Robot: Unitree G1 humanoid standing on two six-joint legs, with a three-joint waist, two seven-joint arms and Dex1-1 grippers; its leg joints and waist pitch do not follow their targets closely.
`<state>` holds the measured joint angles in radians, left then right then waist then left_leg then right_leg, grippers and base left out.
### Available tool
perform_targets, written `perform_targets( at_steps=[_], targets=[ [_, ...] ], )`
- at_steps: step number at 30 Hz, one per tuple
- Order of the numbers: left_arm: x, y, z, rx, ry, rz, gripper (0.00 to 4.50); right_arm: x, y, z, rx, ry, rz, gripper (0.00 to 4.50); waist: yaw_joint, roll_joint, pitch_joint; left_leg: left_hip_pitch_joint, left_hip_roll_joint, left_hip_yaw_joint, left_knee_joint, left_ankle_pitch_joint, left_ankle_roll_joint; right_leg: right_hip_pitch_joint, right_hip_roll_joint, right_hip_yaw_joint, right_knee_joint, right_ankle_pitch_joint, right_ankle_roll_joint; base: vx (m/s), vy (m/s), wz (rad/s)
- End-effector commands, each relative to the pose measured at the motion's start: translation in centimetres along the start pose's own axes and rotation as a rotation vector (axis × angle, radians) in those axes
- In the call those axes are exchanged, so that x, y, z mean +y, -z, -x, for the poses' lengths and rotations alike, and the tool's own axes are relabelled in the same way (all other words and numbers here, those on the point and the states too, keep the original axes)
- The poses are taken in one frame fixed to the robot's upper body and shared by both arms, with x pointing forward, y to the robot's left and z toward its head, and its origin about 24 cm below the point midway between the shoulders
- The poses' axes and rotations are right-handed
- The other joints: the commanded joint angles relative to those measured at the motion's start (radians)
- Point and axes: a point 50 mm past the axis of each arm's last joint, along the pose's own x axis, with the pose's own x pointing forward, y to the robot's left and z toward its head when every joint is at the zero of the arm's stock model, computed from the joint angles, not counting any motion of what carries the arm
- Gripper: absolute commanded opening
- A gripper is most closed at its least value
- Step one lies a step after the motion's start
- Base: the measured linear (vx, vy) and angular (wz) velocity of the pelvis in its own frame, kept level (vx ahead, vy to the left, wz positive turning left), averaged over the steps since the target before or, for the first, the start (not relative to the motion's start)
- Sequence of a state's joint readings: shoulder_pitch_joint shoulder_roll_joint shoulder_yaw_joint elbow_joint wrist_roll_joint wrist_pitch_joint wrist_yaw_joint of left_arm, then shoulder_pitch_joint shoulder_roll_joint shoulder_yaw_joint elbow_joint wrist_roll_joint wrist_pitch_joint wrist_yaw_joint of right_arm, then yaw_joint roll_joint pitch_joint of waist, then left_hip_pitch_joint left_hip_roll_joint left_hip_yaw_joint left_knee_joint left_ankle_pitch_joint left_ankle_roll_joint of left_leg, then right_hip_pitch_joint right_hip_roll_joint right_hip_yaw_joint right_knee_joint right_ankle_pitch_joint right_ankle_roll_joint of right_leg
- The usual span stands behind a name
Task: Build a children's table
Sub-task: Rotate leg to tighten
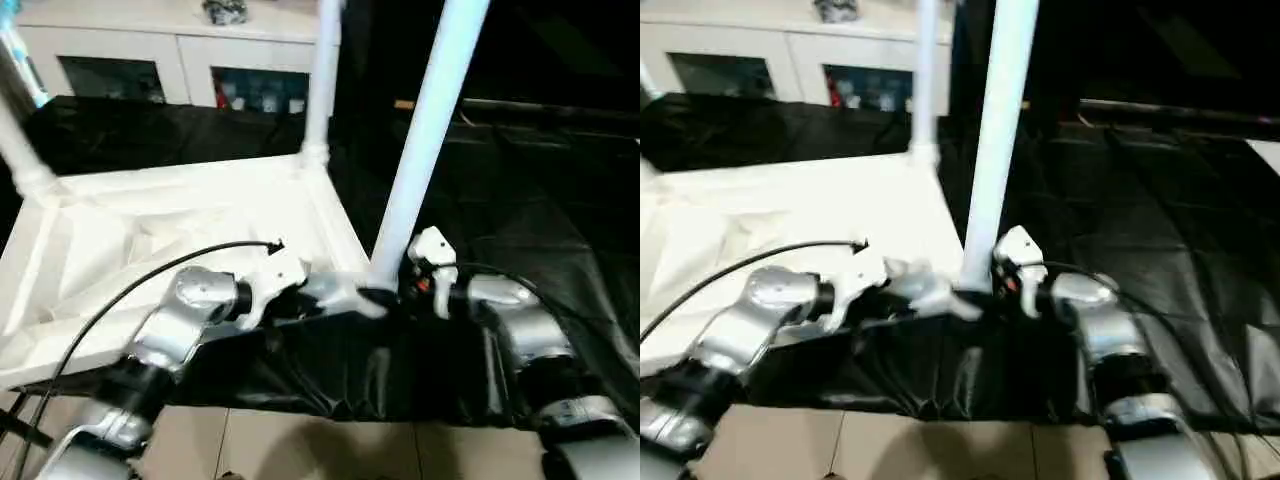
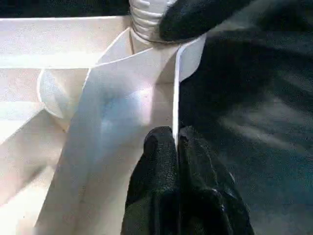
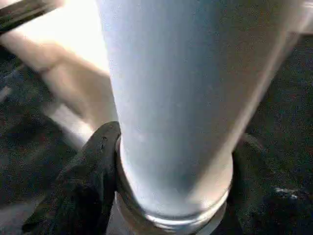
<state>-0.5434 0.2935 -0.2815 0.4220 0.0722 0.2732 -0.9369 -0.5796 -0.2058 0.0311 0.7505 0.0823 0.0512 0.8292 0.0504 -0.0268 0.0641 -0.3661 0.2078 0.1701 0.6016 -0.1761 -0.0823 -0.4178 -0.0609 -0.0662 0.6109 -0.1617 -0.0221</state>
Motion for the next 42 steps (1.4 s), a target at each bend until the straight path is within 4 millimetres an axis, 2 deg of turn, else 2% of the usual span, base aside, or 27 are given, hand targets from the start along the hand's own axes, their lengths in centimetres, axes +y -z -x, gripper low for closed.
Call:
perform_targets(
  at_steps=[1,2,3,4,5,6,7,8,9,11,12,15,16,19,20,21,22,23,26,28,32,34,36,37,38,40,42],
  targets=[
    [0.5,-3.2,-1.4,-0.104,-0.097,-0.002,0.0,1.6,0.1,-2.3,-0.016,0.017,-0.086,2.75,-0.002,-0.003,-0.072,0.009,0.014,-0.002,-0.07,-0.237,0.012,0.054,-0.07,0.039,-0.092,-0.43,-0.142,0.0,0.0,0.0],
    [0.6,-3.6,-2.0,-0.11,-0.129,0.019,0.0,2.0,-0.2,-3.1,-0.032,0.051,-0.109,2.75,-0.003,-0.004,-0.07,0.011,0.015,-0.002,-0.071,-0.243,0.013,0.05,-0.07,0.04,-0.093,-0.425,-0.143,0.0,0.0,0.0],
    [0.6,-3.6,-2.0,-0.11,-0.129,0.019,0.0,2.0,-0.2,-3.1,-0.032,0.051,-0.109,2.75,-0.006,-0.004,-0.07,0.011,0.014,0.0,-0.07,-0.246,0.015,0.048,-0.068,0.04,-0.095,-0.425,-0.145,0.0,0.0,0.0],
    [0.6,-4.4,-3.2,-0.113,-0.189,0.047,0.0,2.9,-0.8,-4.7,-0.047,0.105,-0.11,2.75,-0.005,-0.004,-0.073,0.009,0.012,-0.001,-0.069,-0.237,0.016,0.052,-0.069,0.039,-0.092,-0.411,-0.147,0.0,0.0,0.0],
    [0.6,-4.7,-3.5,-0.112,-0.203,0.05,0.0,3.3,-1.0,-5.2,-0.049,0.12,-0.098,2.75,-0.008,-0.003,-0.073,0.008,0.013,-0.001,-0.069,-0.228,0.013,0.049,-0.068,0.041,-0.091,-0.396,-0.151,0.0,0.0,0.0],
    [0.5,-4.8,-3.8,-0.111,-0.205,0.047,0.0,3.6,-1.3,-5.6,-0.054,0.123,-0.086,2.75,-0.006,-0.005,-0.074,0.009,0.011,0.0,-0.068,-0.22,0.014,0.052,-0.068,0.04,-0.09,-0.376,-0.155,0.0,0.0,0.0],
    [0.4,-4.9,-3.9,-0.111,-0.205,0.044,0.0,3.8,-1.4,-5.8,-0.059,0.122,-0.078,2.75,-0.004,-0.006,-0.077,0.005,0.013,0.0,-0.068,-0.206,0.022,0.056,-0.07,0.041,-0.085,-0.339,-0.165,0.0,0.0,0.0],
    [0.2,-5.1,-4.1,-0.116,-0.197,0.042,0.0,4.0,-1.6,-6.0,-0.067,0.105,-0.076,3.09,-0.001,-0.004,-0.079,0.004,0.014,0.001,-0.067,-0.191,0.031,0.057,-0.07,0.042,-0.081,-0.296,-0.174,0.0,0.0,0.0],
    [0.0,-5.1,-4.2,-0.118,-0.184,0.03,0.0,4.1,-1.7,-6.0,-0.074,0.086,-0.077,3.3,0.001,-0.005,-0.08,0.005,0.014,0.002,-0.066,-0.185,0.037,0.057,-0.069,0.043,-0.078,-0.273,-0.181,0.0,0.0,0.0],
    [-0.2,-5.1,-4.3,-0.118,-0.172,0.016,0.0,4.0,-1.7,-5.9,-0.077,0.068,-0.082,3.44,0.004,-0.005,-0.081,0.002,0.014,0.004,-0.066,-0.147,0.06,0.062,-0.068,0.044,-0.071,-0.201,-0.202,0.0,0.0,0.0],
    [-0.2,-5.0,-4.2,-0.12,-0.164,0.013,0.0,3.9,-1.7,-5.7,-0.074,0.058,-0.081,3.5,0.005,-0.005,-0.081,0.002,0.014,0.005,-0.066,-0.146,0.064,0.063,-0.068,0.043,-0.07,-0.198,-0.204,0.0,0.0,0.0],
    [-0.3,-4.7,-3.7,-0.126,-0.138,-0.003,0.0,3.0,-1.5,-4.8,-0.066,0.056,-0.059,3.65,0.007,-0.005,-0.078,0.004,0.015,0.005,-0.067,-0.167,0.063,0.062,-0.07,0.042,-0.076,-0.238,-0.202,0.0,0.0,0.0],
    [-0.3,-4.6,-3.6,-0.128,-0.128,-0.013,0.0,2.7,-1.5,-4.5,-0.066,0.055,-0.054,3.9,0.007,-0.006,-0.077,0.004,0.016,0.005,-0.068,-0.177,0.06,0.062,-0.07,0.042,-0.078,-0.26,-0.197,0.0,0.0,0.0],
    [-0.4,-3.8,-2.5,-0.133,-0.071,-0.038,0.0,1.2,-1.5,-3.0,-0.044,0.044,-0.005,4.03,0.007,-0.01,-0.077,0.002,0.016,0.003,-0.068,-0.181,0.062,0.064,-0.072,0.041,-0.077,-0.274,-0.191,0.0,0.0,0.0],
    [-0.4,-3.6,-2.3,-0.128,-0.054,-0.043,0.0,0.8,-1.5,-2.6,-0.038,0.041,0.007,4.25,0.003,-0.009,-0.076,0.001,0.018,0.003,-0.068,-0.186,0.063,0.062,-0.072,0.042,-0.078,-0.278,-0.191,0.0,0.0,0.0],
    [-0.5,-3.4,-1.9,-0.131,-0.036,-0.056,0.0,0.4,-1.5,-2.2,-0.03,0.034,0.017,4.25,0.002,-0.008,-0.076,0.001,0.017,0.003,-0.068,-0.186,0.062,0.062,-0.072,0.042,-0.078,-0.284,-0.19,0.0,0.0,0.0],
    [-0.5,-3.1,-1.4,-0.13,-0.016,-0.054,0.0,0.0,-1.4,-1.5,-0.016,0.014,0.041,4.25,0.003,-0.003,-0.077,0.001,0.018,0.002,-0.067,-0.183,0.062,0.063,-0.074,0.042,-0.077,-0.281,-0.194,0.0,0.0,0.0],
    [-0.4,-3.0,-1.1,-0.131,-0.01,-0.055,0.0,-0.2,-1.4,-1.2,-0.008,0.002,0.051,4.25,0.001,-0.005,-0.076,0.0,0.018,0.003,-0.067,-0.187,0.064,0.062,-0.071,0.043,-0.078,-0.277,-0.198,0.0,0.0,0.0],
    [-0.3,-2.6,-0.2,-0.133,0.021,-0.065,0.0,-0.6,-1.1,-0.1,0.026,-0.074,0.096,4.25,0.004,0.0,-0.075,0.004,0.02,0.003,-0.068,-0.192,0.065,0.059,-0.07,0.043,-0.076,-0.269,-0.207,0.0,0.0,0.0],
    [-0.2,-2.5,0.2,-0.129,0.034,-0.068,0.0,-0.5,-1.1,0.2,0.034,-0.115,0.114,4.25,0.007,-0.001,-0.074,0.007,0.021,0.003,-0.069,-0.201,0.063,0.058,-0.07,0.043,-0.077,-0.269,-0.21,0.0,0.0,0.0],
    [-0.2,-1.6,1.3,-0.099,0.093,-0.093,0.0,-0.2,-1.1,1.3,0.057,-0.255,0.141,4.25,0.013,-0.003,-0.077,0.004,0.022,0.002,-0.068,-0.188,0.07,0.064,-0.071,0.044,-0.071,-0.242,-0.212,0.0,0.0,0.0],
    [-0.2,-1.3,1.7,-0.087,0.112,-0.103,0.0,0.0,-0.9,1.7,0.074,-0.305,0.15,4.25,0.013,-0.004,-0.075,0.003,0.021,0.003,-0.068,-0.189,0.073,0.062,-0.069,0.043,-0.072,-0.247,-0.213,0.0,0.0,0.0],
    [-0.3,-1.0,2.2,-0.078,0.14,-0.109,0.0,0.2,-0.7,2.0,0.09,-0.35,0.159,4.01,0.013,-0.004,-0.073,0.005,0.022,0.003,-0.069,-0.198,0.07,0.06,-0.069,0.042,-0.074,-0.271,-0.208,0.0,0.0,0.0],
    [-0.3,-0.9,2.5,-0.075,0.15,-0.111,0.0,0.3,-0.7,2.1,0.093,-0.367,0.161,4.01,0.011,-0.013,-0.072,0.005,0.023,0.003,-0.069,-0.203,0.068,0.059,-0.07,0.042,-0.076,-0.296,-0.203,0.0,0.0,0.0],
    [-0.3,-0.8,2.7,-0.07,0.158,-0.114,0.0,0.4,-0.7,2.2,0.095,-0.379,0.161,3.89,0.012,-0.009,-0.072,0.005,0.024,0.003,-0.07,-0.203,0.063,0.059,-0.072,0.043,-0.076,-0.31,-0.197,0.0,0.0,0.0],
    [-0.3,-0.7,2.8,-0.066,0.162,-0.115,0.0,0.6,-0.7,2.2,0.097,-0.395,0.163,3.6,0.011,-0.009,-0.071,0.007,0.023,0.003,-0.071,-0.208,0.059,0.056,-0.069,0.043,-0.077,-0.317,-0.194,0.0,0.0,0.0],
    [-0.3,-0.7,2.9,-0.067,0.168,-0.111,0.0,0.8,-0.6,2.2,0.101,-0.415,0.164,3.53,0.011,-0.008,-0.072,0.007,0.023,0.003,-0.07,-0.205,0.057,0.056,-0.07,0.044,-0.077,-0.312,-0.195,0.0,0.0,0.0]
  ],
)
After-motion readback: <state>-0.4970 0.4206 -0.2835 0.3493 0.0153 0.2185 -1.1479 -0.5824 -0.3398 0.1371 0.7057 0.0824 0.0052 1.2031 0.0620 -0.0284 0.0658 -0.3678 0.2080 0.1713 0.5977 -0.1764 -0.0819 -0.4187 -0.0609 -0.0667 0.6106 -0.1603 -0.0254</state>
